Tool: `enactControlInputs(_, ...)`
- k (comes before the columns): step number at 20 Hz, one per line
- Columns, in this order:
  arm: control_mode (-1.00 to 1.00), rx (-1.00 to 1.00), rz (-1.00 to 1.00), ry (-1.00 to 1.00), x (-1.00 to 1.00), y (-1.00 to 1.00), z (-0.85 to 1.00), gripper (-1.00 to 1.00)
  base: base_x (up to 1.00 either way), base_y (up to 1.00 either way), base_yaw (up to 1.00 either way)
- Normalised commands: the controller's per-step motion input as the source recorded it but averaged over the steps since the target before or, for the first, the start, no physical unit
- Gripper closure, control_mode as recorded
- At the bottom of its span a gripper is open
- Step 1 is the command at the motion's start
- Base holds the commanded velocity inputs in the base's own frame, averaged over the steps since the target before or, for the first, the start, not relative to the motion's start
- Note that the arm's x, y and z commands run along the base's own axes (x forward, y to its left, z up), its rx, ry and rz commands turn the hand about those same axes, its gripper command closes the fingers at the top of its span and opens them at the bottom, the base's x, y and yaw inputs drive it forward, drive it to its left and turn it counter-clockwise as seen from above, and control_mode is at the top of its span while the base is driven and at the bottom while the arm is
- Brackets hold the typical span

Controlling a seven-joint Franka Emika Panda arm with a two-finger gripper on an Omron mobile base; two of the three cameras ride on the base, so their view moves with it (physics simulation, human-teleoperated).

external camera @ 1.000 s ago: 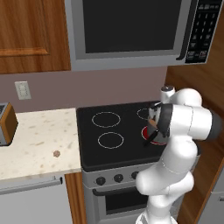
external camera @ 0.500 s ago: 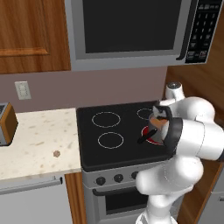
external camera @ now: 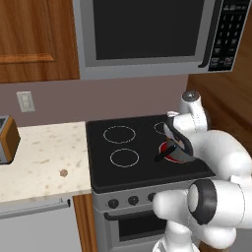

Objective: Pick up the sugar cube(s) and place them in the saucepan with hot chocolate.

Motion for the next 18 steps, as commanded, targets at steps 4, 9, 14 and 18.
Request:
enactControlInputs(4,-1.00,-0.02,0.33,-0.11,-0.33,1.00,0.60,-1.00,0.00,0.00,0.00)
enactControlInputs(9,-1.00,-0.02,0.37,-0.01,-0.28,1.00,0.48,-1.00,0.00,0.00,0.00)
enactControlInputs(14,-1.00,0.00,0.18,0.01,-0.07,0.70,0.24,-1.00,0.00,0.00,0.00)
enactControlInputs(18,-1.00,0.00,0.16,0.00,-0.24,0.81,0.01,-1.00,0.00,0.00,0.00)
